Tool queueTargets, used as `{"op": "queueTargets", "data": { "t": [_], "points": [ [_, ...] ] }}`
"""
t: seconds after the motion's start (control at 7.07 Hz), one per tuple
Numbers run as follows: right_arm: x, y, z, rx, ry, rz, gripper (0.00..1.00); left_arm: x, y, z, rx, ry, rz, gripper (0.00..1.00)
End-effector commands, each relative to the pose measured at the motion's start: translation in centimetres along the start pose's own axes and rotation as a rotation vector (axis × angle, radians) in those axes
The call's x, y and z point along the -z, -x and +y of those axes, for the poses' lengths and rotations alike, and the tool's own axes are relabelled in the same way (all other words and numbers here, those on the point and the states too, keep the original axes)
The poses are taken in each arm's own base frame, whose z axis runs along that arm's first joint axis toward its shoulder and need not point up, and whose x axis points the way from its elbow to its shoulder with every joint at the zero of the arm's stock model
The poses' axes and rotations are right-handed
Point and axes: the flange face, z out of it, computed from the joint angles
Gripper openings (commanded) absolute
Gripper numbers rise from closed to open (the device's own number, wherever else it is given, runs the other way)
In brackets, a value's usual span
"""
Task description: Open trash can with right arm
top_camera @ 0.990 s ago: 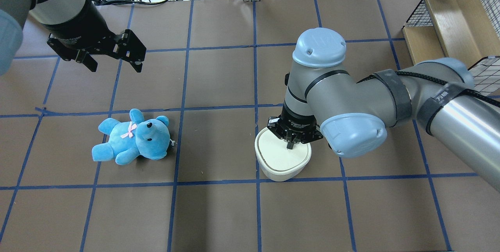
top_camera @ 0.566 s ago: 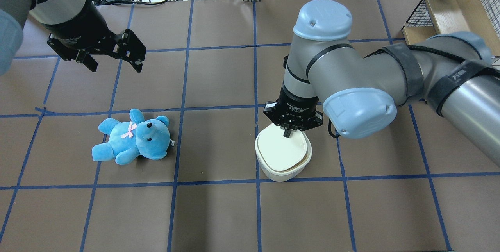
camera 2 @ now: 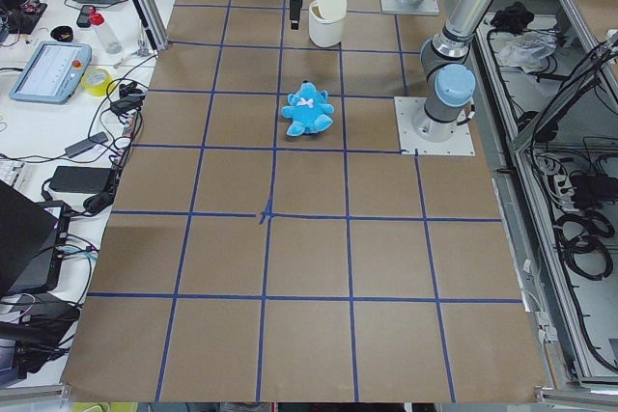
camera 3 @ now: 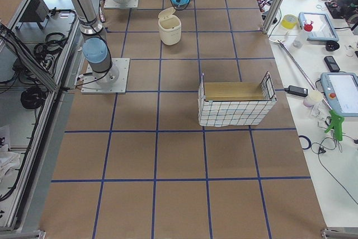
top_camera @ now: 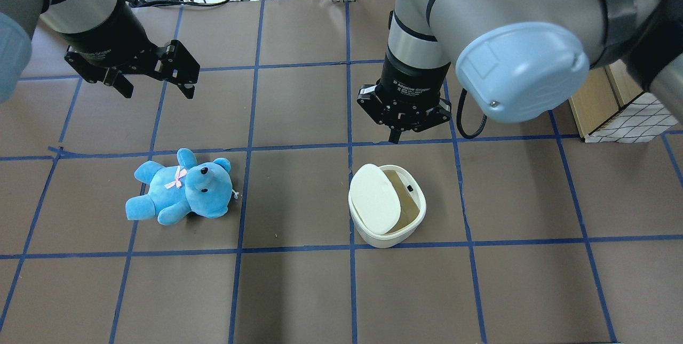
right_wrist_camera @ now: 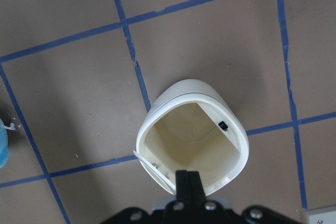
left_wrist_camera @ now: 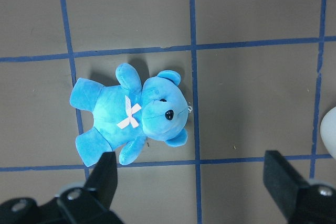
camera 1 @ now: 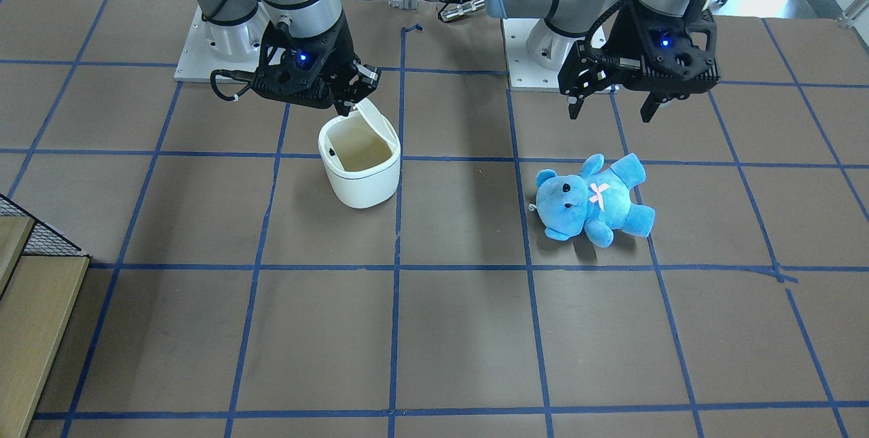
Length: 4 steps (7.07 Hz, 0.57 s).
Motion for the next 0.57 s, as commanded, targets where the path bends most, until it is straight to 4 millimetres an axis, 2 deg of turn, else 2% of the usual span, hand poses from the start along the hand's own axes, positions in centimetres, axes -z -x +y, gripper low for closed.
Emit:
{"op": "queueTargets", "data": {
  "t": [0.0, 0.14, 0.42],
  "points": [
    [2.7, -0.3, -0.7, 0.029, -0.084, 0.054, 0.29, 0.0, 0.0, 0.0, 0.000, 0.000, 0.000, 1.00],
    [3.2, -0.8, -1.1, 0.094, -0.113, 0.094, 0.53, 0.0, 0.0, 0.0, 0.000, 0.000, 0.000, 1.00],
    [4.9, -3.8, -3.9, 0.181, -0.138, 0.113, 0.85, 0.0, 0.1, 0.0, 0.000, 0.000, 0.000, 1.00]
  ]
}}
